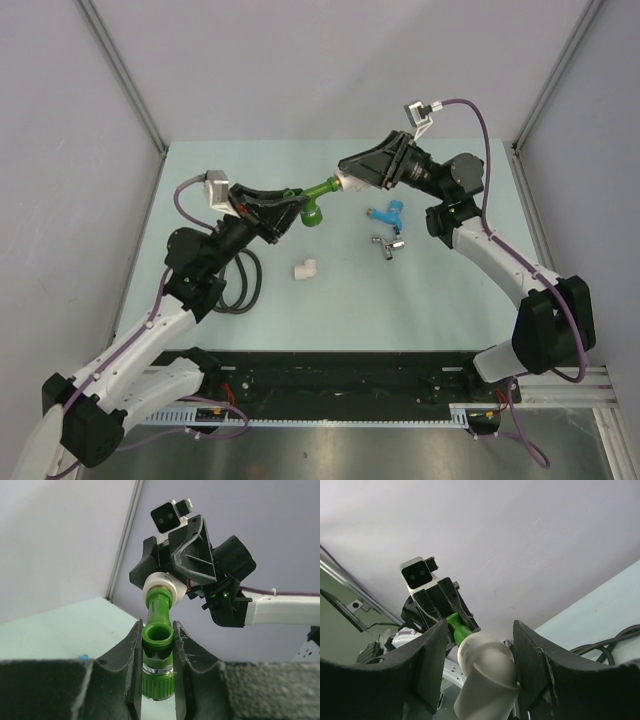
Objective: Install the water faucets
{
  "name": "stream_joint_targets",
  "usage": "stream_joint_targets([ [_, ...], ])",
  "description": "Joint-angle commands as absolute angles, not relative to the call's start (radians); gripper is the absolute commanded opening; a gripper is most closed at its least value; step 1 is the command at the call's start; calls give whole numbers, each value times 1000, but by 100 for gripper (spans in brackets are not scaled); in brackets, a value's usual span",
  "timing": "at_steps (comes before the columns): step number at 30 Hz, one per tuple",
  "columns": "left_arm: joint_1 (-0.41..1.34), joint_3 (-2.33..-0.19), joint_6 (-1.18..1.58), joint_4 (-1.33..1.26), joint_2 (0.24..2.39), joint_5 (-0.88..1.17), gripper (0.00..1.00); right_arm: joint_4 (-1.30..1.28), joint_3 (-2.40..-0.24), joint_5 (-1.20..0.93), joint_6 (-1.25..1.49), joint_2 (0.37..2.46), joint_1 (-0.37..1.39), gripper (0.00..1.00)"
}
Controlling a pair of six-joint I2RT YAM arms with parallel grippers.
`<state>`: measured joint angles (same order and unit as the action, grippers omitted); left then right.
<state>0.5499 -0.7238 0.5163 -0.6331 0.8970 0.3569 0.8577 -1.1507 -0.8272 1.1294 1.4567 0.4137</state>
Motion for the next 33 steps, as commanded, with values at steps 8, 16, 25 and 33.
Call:
stream_joint_targets([
  [8, 506, -779, 836, -506, 894, 232, 0, 956, -1198, -861, 1042, 1445, 357, 100],
  [16, 411, -839, 1066, -394, 922, 359, 0, 546, -1198, -899, 336, 1287, 336, 100],
  [25, 387, -891, 1253, -359, 1003, 532, 0, 112, -1193, -864, -362, 1155, 414, 100],
  [33, 383, -913, 1359, -439, 1080, 652, 0, 3, -1190, -925, -540, 1132, 410, 99],
])
